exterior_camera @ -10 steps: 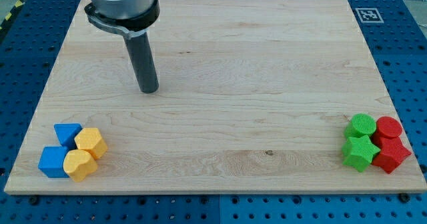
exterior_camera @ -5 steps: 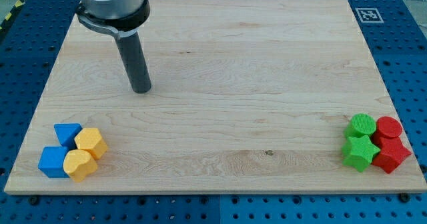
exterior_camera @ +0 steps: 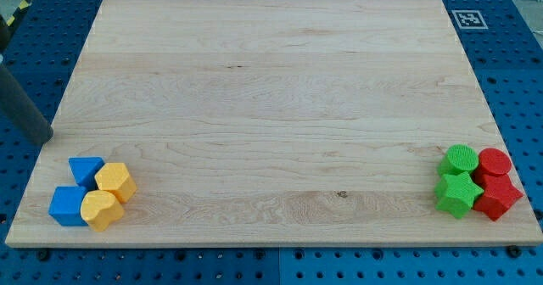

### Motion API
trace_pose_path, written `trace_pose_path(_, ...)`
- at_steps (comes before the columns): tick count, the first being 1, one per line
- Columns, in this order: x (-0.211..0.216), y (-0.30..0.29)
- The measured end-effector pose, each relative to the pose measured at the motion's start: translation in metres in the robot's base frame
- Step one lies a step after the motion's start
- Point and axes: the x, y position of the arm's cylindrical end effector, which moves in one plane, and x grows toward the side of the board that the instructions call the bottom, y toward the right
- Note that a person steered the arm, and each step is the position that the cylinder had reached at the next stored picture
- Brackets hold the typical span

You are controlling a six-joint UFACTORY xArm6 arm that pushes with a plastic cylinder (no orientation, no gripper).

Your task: Separate the yellow heart from the blue cube

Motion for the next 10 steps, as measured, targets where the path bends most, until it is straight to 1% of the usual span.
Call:
trace_pose_path(1, 0.049, 0.005)
trace_pose_path(2, 0.084, 0.008)
trace_pose_path(3, 0.088, 0.007)
trace_pose_path(4, 0.111, 0.012)
trace_pose_path(6, 0.118, 0.068)
trace_pose_path(9, 0.118, 0.124)
trace_pose_path(10, 0.108, 0.141)
